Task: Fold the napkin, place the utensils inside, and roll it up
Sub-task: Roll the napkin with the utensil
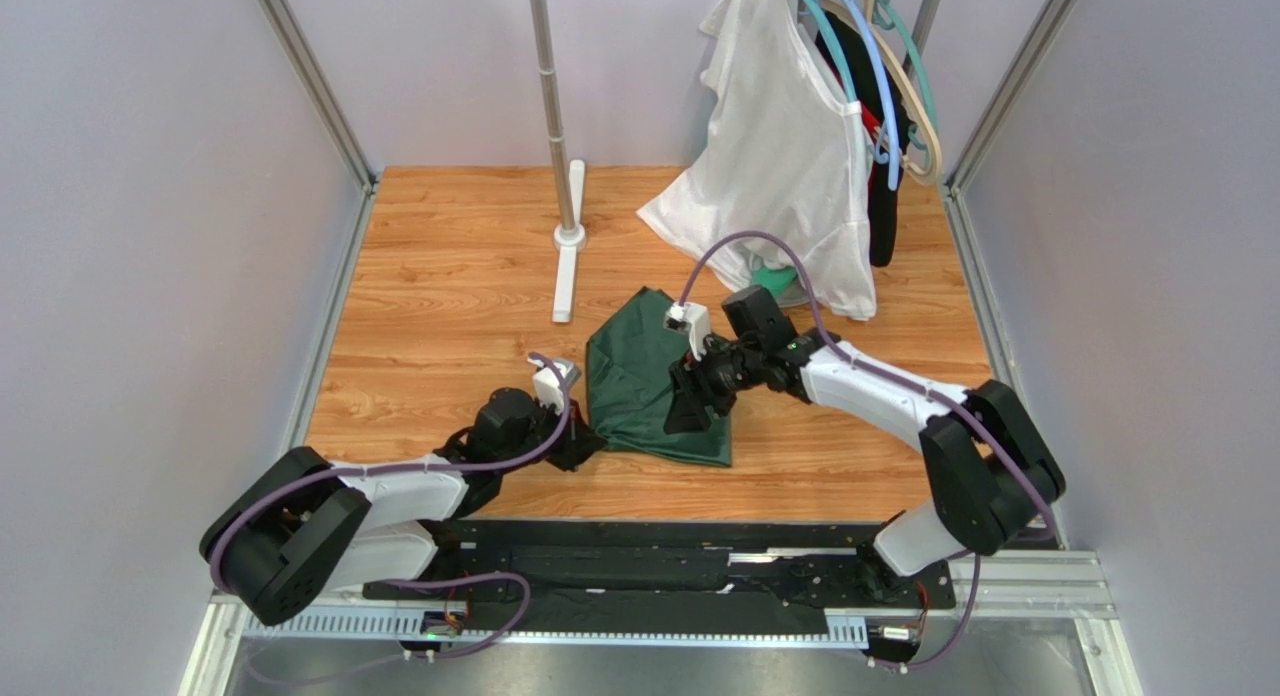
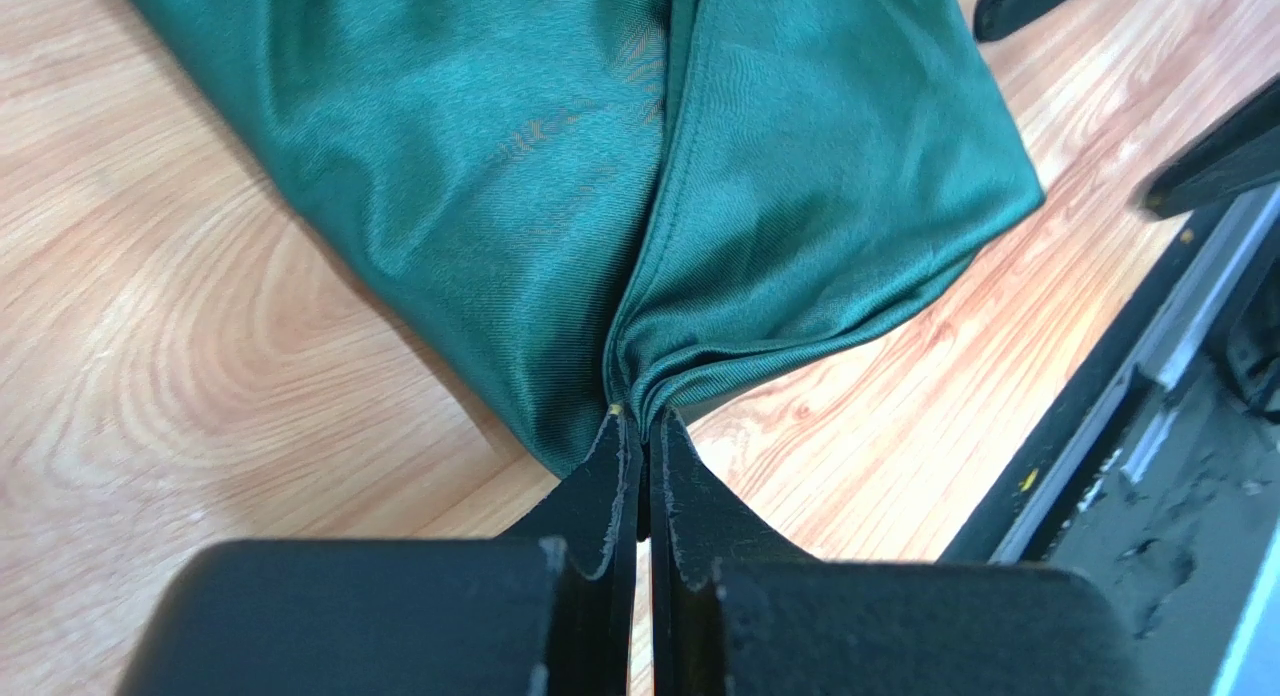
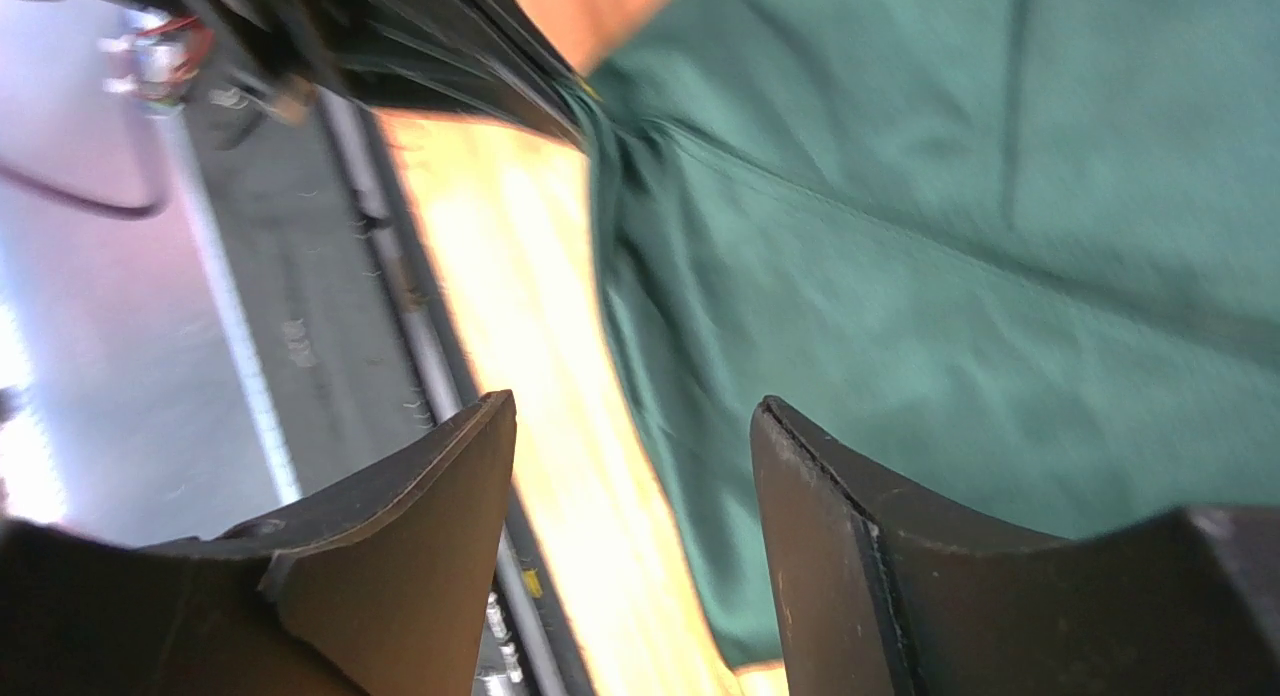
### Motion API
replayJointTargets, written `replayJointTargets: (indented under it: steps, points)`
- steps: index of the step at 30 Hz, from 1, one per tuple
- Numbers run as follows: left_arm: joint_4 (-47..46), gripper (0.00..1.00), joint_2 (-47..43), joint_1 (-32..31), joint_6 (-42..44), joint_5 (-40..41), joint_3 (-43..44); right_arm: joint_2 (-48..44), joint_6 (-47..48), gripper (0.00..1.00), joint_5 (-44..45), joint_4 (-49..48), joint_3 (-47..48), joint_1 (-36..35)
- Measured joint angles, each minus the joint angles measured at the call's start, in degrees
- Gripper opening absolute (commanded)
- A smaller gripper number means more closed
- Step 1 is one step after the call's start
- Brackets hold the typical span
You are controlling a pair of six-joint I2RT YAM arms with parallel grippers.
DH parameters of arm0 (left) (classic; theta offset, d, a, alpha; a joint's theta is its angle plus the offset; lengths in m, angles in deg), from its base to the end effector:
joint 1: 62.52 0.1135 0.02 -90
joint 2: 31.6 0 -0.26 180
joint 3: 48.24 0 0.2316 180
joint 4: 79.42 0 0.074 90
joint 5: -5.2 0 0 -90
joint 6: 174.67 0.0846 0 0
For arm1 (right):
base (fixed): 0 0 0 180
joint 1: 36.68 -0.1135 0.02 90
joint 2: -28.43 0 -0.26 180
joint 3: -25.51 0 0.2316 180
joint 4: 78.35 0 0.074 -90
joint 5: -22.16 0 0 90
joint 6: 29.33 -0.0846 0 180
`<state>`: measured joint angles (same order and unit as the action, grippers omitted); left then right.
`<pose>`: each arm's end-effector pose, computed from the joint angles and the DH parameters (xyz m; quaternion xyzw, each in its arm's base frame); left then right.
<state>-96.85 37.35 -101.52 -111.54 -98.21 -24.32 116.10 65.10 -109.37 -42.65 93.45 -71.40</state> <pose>0.1655 -0.1592 0.1199 0.1499 0.8384 -0.3635 0.3775 0.2190 0.2200 0.1820 -0.3984 0.8059 0.3994 0.1797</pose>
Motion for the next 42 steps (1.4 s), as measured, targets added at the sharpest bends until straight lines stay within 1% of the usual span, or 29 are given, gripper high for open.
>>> replayJointTargets:
  steps: [4,6,11,17,21,28,34,35,42]
  points:
    - [0.4,0.00,0.4,3.4,-2.5,-3.3,0.0,-5.6,-2.1,0.64,9.0,-5.8,-8.2,-2.1]
    - [0.3,0.00,1.7,4.7,-3.8,-5.2,0.1,-8.2,-2.1,0.64,14.6,-7.6,-11.0,-5.7]
    - [0.1,0.00,5.0,7.6,-7.1,-9.8,0.4,-12.0,-1.5,0.65,26.4,-11.9,-14.1,-14.7]
    - [2.5,0.00,4.9,10.4,-9.1,-13.4,1.7,-12.7,0.5,0.65,38.9,-15.7,-16.2,-22.8]
    - [6.1,0.00,4.7,12.0,-9.4,-15.3,3.7,-11.9,2.2,0.65,43.9,-16.1,-16.4,-25.8]
    - [9.9,0.00,4.8,16.0,-9.9,-18.1,4.9,-8.1,3.4,0.62,48.5,-16.3,-16.4,-28.7]
    - [11.4,0.00,4.8,17.3,-9.9,-20.0,4.9,-4.9,3.4,0.57,53.9,-16.2,-16.4,-30.2]
    - [11.4,0.00,4.8,17.4,-9.9,-20.2,4.9,-4.6,3.4,0.54,54.9,-16.2,-16.4,-30.4]
    - [11.7,0.00,5.0,19.1,-10.2,-21.7,4.9,-2.4,2.7,0.49,63.4,-17.1,-16.3,-33.4]
